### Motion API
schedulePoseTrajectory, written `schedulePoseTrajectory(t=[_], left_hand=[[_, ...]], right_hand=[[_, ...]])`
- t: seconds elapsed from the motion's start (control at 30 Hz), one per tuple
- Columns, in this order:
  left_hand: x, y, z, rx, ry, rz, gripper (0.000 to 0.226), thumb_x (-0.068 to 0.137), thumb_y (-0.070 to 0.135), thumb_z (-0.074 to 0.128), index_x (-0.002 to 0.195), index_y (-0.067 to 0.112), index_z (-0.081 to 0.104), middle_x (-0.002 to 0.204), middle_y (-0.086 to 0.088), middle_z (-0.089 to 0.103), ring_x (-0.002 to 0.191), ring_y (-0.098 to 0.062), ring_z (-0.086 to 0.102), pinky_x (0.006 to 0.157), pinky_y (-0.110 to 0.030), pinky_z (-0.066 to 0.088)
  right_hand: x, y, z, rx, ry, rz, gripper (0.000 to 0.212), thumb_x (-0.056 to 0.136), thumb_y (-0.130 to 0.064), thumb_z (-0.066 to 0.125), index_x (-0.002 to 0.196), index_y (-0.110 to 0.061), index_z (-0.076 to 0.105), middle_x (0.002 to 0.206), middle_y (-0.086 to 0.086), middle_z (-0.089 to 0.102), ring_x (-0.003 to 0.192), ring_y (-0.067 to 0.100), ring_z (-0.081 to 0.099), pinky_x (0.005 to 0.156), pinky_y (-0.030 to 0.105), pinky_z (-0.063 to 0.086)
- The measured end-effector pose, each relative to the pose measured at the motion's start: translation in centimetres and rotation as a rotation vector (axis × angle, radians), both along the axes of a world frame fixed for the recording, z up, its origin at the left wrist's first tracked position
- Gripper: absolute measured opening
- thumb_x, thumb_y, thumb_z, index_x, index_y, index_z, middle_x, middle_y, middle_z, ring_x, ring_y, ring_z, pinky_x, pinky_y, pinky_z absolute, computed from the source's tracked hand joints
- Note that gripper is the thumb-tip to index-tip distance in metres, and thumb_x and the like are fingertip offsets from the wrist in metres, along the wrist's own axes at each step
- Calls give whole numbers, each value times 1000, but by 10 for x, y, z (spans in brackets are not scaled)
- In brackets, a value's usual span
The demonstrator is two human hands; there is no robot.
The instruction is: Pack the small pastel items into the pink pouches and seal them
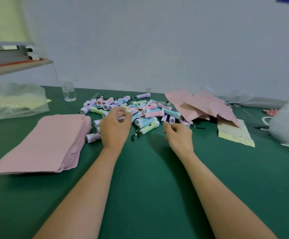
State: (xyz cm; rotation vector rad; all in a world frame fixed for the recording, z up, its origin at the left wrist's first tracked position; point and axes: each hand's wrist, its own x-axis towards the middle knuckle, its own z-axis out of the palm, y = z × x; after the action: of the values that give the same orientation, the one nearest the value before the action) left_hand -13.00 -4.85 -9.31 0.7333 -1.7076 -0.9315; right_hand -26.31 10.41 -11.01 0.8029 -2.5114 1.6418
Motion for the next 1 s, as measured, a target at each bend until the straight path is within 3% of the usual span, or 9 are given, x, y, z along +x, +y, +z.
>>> schedulePoseTrajectory(t=[0.1, 0.2, 0.33, 0.5, 0.6, 0.7, 0.8, 0.93, 1.0], left_hand=[[16, -20, 10, -217, -347, 326, 53, 92, 33, 69, 141, 17, 58, 142, -9, 64, 135, -33, 56, 116, -56, 38], [33, -56, 28, 0, -778, 442, 109, 85, 51, 77, 164, 6, 18, 170, -32, 11, 159, -48, 2, 119, -76, -2], [54, -90, 37, 321, -889, 207, 136, 82, 48, 87, 164, 3, -12, 167, -40, -7, 157, -53, -7, 123, -74, 1], [66, -88, 29, 331, -927, 190, 123, 88, 37, 83, 166, 9, -8, 170, -33, 6, 159, -46, 7, 117, -80, 0], [67, -84, 30, 283, -929, 215, 97, 97, 28, 71, 167, 13, 6, 165, -28, 28, 154, -47, 25, 118, -79, 9], [71, -84, 29, 220, -933, 210, 63, 99, 20, 63, 155, 13, 35, 139, -24, 52, 136, -49, 47, 116, -71, 29], [77, -85, 31, 167, -927, 230, 48, 96, 9, 57, 143, 10, 49, 119, -22, 52, 122, -47, 52, 100, -54, 42], [79, -80, 34, 217, -1020, 270, 70, 88, 25, 80, 147, 15, 45, 159, -26, 33, 147, -46, 31, 117, -76, 15], [79, -81, 32, 269, -1048, 271, 77, 87, 33, 82, 151, 15, 43, 164, -27, 25, 151, -46, 24, 118, -80, 8]], right_hand=[[19, -4, -6, 78, 67, -23, 54, 99, -46, 51, 65, -5, 56, 60, 13, 62, 51, 24, 49, 56, 34, 47], [21, 5, -8, 136, 126, -108, 51, 95, -45, 51, 56, -13, 40, 47, -2, 42, 48, 19, 35, 49, 30, 31], [13, 11, -6, 82, 31, -112, 47, 96, -38, 51, 77, 4, 62, 72, 22, 64, 56, 18, 42, 57, 32, 38], [16, 11, -7, 66, -5, -75, 45, 94, -37, 51, 85, 6, 65, 68, 21, 60, 57, 17, 43, 60, 32, 38], [14, 15, -5, 1, -59, -95, 37, 92, -30, 53, 80, 2, 67, 56, 3, 58, 51, 13, 44, 57, 29, 41], [13, 17, -5, -31, -96, -106, 32, 91, -25, 54, 78, 0, 69, 52, -3, 60, 45, 7, 45, 55, 27, 43], [10, 17, -5, -40, -120, -104, 30, 90, -24, 55, 75, -3, 70, 51, -3, 62, 46, 7, 46, 51, 24, 43], [7, 20, -6, -68, -135, -92, 28, 89, -23, 55, 73, -6, 70, 52, -3, 63, 45, 6, 45, 44, 15, 40], [5, 20, -6, -67, -143, -91, 28, 88, -23, 55, 76, -2, 70, 52, -1, 61, 44, 7, 44, 46, 19, 41]])
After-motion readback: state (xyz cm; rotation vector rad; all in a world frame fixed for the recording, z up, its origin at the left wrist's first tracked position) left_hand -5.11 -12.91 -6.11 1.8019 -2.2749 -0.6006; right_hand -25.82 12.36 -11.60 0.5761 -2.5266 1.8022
